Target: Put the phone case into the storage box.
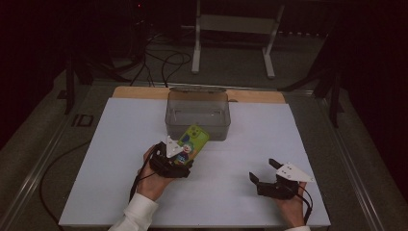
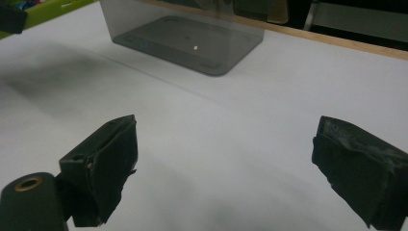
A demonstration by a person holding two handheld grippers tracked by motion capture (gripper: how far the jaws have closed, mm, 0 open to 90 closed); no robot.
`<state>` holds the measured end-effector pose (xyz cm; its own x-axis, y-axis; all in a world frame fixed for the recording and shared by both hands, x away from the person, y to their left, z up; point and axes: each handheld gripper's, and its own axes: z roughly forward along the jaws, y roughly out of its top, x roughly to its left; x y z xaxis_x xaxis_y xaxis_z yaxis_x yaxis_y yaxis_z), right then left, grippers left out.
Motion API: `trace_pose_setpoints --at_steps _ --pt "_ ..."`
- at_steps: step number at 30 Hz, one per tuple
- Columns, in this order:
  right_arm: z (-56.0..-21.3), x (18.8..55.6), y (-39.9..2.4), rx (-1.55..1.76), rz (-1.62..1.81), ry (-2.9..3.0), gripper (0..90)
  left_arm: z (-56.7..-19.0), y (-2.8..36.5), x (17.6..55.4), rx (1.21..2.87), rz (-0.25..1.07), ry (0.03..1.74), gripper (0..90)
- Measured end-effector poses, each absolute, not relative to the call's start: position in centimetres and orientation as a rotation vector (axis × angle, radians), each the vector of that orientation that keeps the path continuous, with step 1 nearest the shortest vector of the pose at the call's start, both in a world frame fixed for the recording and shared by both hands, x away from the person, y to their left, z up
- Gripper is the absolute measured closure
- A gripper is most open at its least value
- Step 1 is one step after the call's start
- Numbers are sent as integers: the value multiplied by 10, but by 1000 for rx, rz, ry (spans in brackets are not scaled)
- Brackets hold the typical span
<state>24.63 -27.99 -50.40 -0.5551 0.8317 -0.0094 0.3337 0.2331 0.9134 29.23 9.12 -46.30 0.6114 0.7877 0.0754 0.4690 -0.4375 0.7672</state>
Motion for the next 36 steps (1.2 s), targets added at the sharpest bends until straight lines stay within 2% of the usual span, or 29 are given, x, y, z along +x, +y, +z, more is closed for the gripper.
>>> trace_pose_setpoints --at_steps 16,36 --pt "-503 248 -281 1119 1374 2006 91 -454 112 286 1988 626 1032 165" --pt "-500 257 -271 1224 1558 1947 91 -447 127 290 1892 645 1081 164"
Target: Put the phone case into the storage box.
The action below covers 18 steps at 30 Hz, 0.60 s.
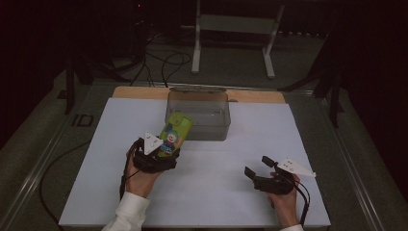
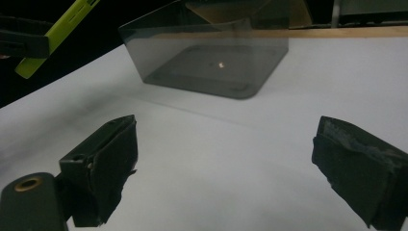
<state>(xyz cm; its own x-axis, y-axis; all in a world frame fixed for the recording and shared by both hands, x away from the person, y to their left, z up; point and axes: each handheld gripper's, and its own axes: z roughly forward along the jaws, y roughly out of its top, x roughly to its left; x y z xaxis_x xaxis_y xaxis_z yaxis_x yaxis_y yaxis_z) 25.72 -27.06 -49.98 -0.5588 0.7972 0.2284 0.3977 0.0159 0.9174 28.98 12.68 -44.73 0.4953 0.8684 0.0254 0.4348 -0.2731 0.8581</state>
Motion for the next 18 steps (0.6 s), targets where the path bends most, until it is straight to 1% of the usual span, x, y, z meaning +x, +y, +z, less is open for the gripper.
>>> trace_pose_setpoints --at_steps 18 --pt "-468 285 -218 1219 1620 1989 91 -445 130 288 1863 664 1067 164"
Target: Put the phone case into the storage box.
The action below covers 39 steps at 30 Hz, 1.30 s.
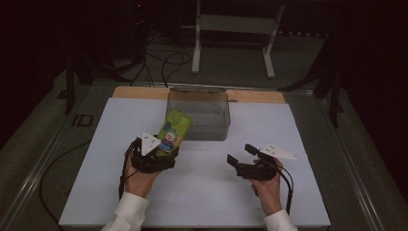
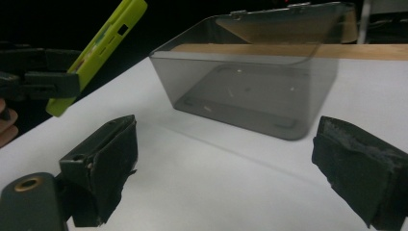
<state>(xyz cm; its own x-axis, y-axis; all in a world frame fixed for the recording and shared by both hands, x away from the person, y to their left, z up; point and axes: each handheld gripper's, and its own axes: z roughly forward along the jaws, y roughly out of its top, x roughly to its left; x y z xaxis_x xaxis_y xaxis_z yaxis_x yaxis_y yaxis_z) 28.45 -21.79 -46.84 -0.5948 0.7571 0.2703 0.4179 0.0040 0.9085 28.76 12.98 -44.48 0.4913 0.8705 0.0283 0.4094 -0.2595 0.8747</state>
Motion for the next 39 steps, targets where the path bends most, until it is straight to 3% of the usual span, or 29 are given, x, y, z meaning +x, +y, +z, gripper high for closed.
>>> trace_pose_setpoints --at_steps 39 --pt "-440 320 -110 1191 1773 2140 92 -444 122 279 1810 665 1027 164"
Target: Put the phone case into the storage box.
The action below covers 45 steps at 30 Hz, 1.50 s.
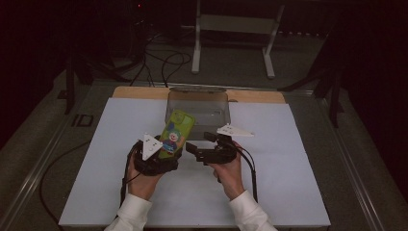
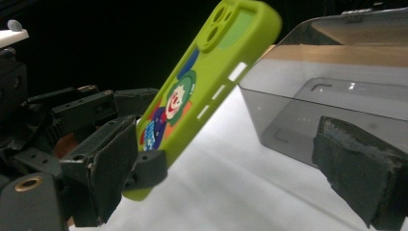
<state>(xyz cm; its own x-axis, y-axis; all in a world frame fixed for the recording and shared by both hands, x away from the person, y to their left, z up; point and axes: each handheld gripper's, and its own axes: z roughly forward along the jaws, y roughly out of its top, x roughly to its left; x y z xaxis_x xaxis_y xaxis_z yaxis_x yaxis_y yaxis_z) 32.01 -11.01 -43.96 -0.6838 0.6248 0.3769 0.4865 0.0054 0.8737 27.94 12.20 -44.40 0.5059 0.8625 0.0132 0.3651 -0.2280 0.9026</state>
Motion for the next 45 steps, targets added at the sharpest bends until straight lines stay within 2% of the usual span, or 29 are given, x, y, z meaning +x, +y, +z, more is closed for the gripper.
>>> trace_pose_setpoints --at_steps 5,11,18,21,24,27,45 --pt "-441 324 -100 1207 1798 2150 101 -444 121 279 1804 665 1026 164" --pt "-443 328 -94 1255 1843 2141 167 -444 121 278 1789 672 1026 164" --pt "-445 329 -88 1299 1883 2150 404 -444 121 277 1783 671 1027 164" --pt "-446 331 -85 1324 1908 2180 468 -444 121 277 1779 674 1029 164" --pt "-447 331 -83 1332 1921 2206 596 -445 120 277 1778 672 1028 164" --pt "-448 332 -82 1358 1956 2196 684 -445 119 276 1767 672 1032 164" --pt "-450 334 -76 1433 1997 2189 777 -454 116 275 1718 665 1085 163"
